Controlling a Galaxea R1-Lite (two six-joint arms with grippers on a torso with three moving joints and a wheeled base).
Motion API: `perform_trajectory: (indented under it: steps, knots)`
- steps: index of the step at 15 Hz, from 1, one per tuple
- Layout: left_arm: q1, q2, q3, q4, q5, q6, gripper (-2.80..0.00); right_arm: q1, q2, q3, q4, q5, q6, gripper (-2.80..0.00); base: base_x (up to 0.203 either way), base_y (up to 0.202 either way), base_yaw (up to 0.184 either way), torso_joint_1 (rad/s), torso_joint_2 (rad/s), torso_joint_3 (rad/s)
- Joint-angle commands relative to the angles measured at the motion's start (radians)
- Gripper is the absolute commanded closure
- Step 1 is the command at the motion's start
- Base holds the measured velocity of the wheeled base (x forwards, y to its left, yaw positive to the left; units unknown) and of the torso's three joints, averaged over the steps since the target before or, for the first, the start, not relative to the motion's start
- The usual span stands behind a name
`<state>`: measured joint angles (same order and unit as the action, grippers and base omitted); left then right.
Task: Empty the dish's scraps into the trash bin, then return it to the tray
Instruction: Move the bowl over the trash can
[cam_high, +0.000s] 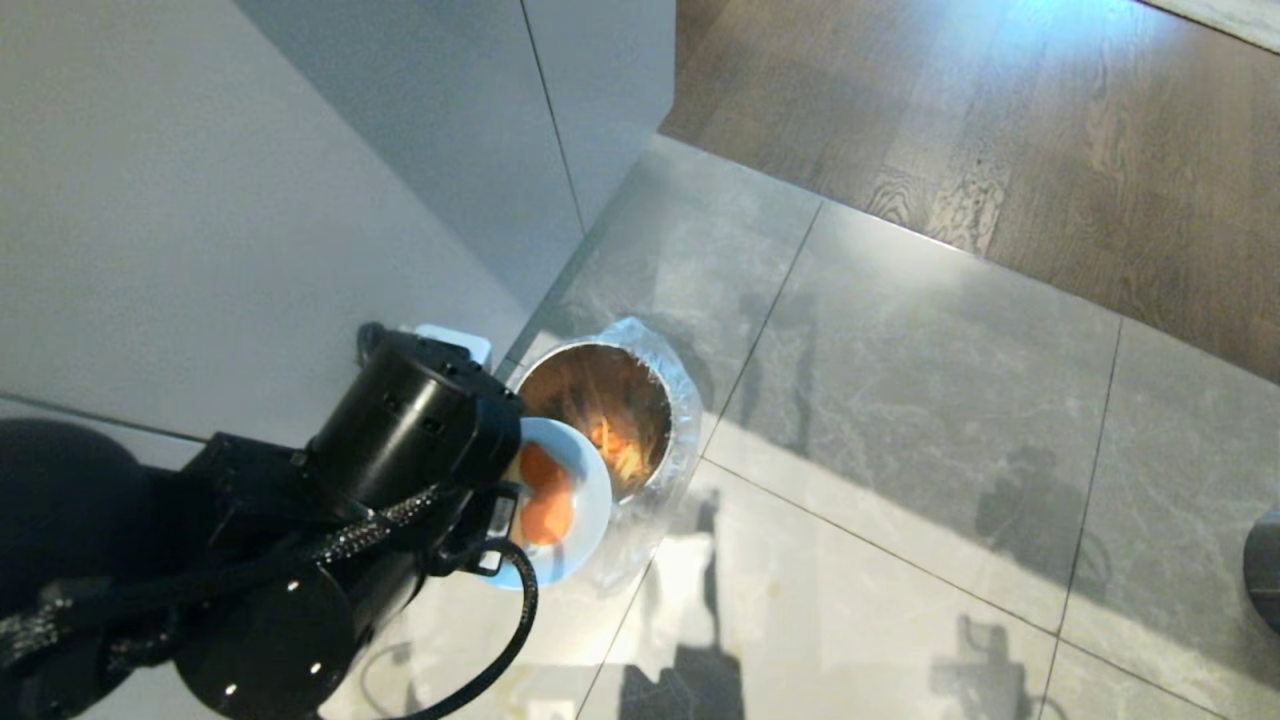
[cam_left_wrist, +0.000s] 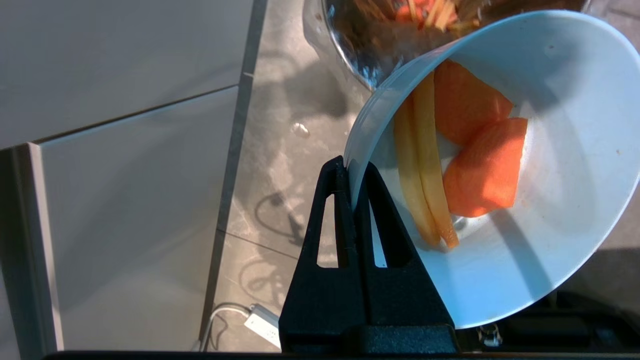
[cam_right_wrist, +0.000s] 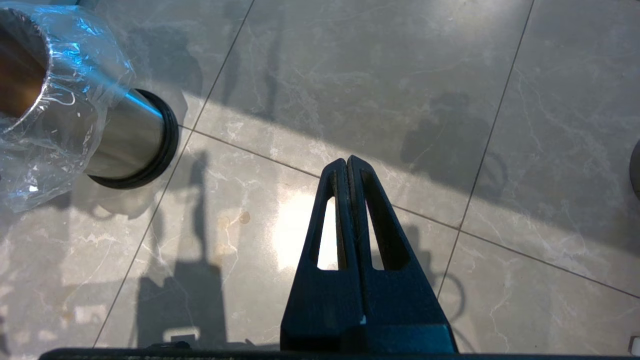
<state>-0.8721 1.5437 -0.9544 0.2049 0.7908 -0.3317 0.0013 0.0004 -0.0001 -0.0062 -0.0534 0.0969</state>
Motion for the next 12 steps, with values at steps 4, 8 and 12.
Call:
perform_trajectory:
  steps: [4,8,12]
  knots:
    - [0.002,0.013,-0.050,-0.002,0.041,-0.001,0.00,0.000,0.000,0.000,-0.001,0.000,0.000,0.00,0.000,0.000,0.000,0.000,0.00,0.000]
    - [0.003,0.033,-0.058,-0.077,0.090,0.010,0.00,0.000,0.000,0.000,-0.001,0.000,0.000,0.00,0.000,0.000,0.000,0.000,0.00,0.000]
    - [-0.001,0.042,-0.085,-0.088,0.112,0.014,0.00,0.000,0.000,0.000,0.000,0.000,0.000,0.00,0.000,0.000,0.000,0.000,0.00,0.000]
